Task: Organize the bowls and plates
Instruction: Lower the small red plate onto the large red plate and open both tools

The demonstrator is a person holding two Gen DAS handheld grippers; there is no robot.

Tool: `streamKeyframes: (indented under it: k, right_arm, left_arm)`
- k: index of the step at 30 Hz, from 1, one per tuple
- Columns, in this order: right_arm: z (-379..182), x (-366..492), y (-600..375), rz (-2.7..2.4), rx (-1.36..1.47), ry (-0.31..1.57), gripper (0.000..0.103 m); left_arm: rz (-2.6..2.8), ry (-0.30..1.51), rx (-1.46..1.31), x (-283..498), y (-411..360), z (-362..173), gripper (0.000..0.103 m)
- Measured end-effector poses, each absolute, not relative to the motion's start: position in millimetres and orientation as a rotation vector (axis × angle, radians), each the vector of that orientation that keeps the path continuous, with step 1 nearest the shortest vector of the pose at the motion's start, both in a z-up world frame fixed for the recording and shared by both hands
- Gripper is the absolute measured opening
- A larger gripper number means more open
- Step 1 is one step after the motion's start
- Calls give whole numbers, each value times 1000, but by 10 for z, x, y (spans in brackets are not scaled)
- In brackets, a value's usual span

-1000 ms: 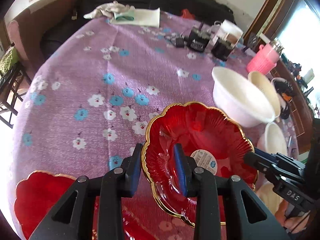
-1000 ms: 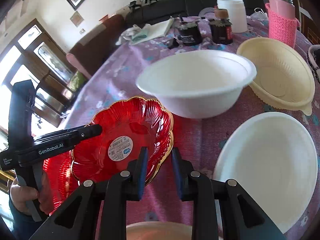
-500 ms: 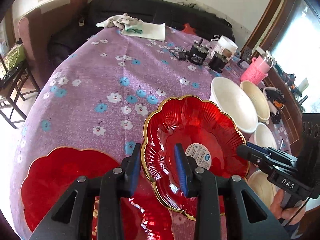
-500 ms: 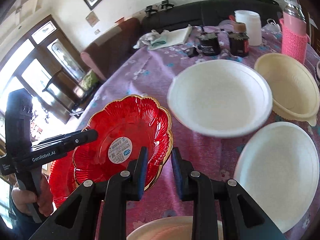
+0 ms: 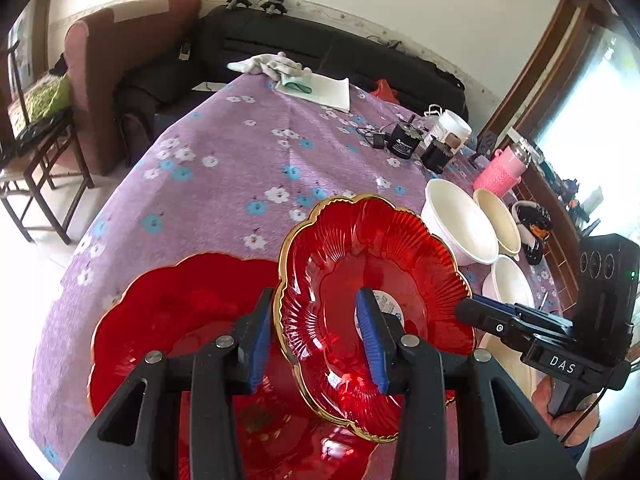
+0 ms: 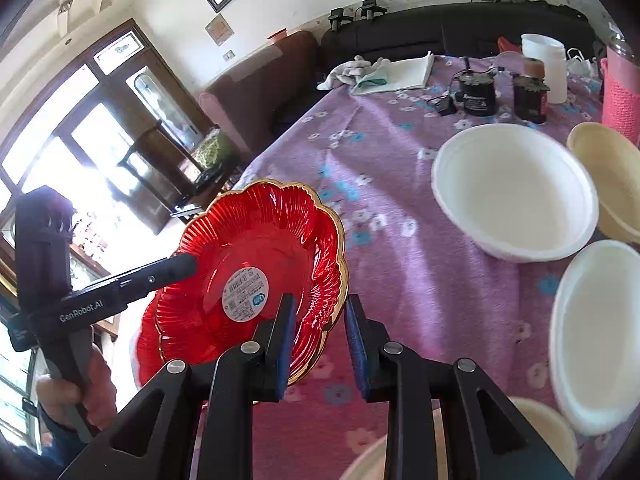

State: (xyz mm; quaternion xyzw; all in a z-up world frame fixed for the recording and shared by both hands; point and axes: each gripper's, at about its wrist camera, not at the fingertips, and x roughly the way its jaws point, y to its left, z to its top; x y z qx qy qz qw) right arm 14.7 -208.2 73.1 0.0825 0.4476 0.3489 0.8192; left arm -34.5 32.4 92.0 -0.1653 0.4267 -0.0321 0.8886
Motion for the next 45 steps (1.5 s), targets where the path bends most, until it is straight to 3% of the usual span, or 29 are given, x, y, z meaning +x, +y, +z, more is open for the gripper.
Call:
streamKeyframes:
  k: [14,28,32,39,45]
  right_arm:
    - [702,-294,-1284,818,81,987,29]
    - [441,-383,-997,781,-22,1037,30]
    - [430,-386,-985,780,-28,1033,36]
    - [438,-463,-902,800,-53,1023,60]
    - [451,-460,-940,825,-8,1039,65]
  left_arm:
    - [39,916,-431,-847,1060,600,38]
    - [60,940,-418,-869,1157,443,40]
    - [71,942,-388,-846,1101,441,42]
    - [60,951,-351,-846,1022,456,57]
    - [49,960,-339,-841,976,452,67]
